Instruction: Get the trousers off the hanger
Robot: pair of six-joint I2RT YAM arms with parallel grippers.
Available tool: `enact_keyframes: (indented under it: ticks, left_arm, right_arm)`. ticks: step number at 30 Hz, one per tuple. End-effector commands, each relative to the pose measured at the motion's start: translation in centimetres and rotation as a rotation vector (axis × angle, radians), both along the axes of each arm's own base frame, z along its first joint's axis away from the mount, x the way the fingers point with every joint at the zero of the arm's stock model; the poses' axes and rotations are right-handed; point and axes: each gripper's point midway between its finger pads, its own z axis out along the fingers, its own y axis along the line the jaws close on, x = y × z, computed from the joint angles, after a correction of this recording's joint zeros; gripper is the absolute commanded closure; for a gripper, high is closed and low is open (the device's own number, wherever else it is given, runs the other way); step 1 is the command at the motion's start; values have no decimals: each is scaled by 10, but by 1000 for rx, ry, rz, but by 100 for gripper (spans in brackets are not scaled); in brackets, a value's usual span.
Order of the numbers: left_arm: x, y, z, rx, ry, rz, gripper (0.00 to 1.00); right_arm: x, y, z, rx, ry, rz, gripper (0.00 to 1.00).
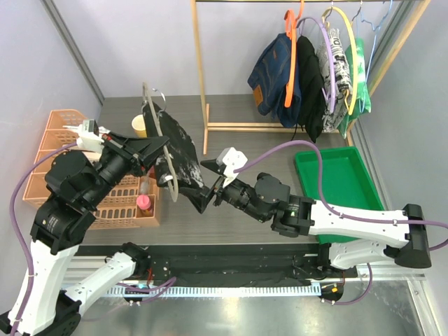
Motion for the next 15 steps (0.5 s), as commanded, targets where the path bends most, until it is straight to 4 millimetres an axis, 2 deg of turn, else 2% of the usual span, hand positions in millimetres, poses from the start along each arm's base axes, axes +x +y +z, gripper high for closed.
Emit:
enact_keyframes:
  ticks: [1, 7, 15]
  left_arm:
    - [-34, 6, 89, -173, -266, -65, 100]
    - [-31, -4, 96, -205, -265, -113, 100]
    - [-28, -13, 99, -217, -260, -155, 100]
  right_arm:
    - [4, -5, 57, 150, -96, -37, 8]
    - [-7, 1, 56, 153, -109, 28, 10]
    - [-2, 9, 49, 120, -113, -3, 16]
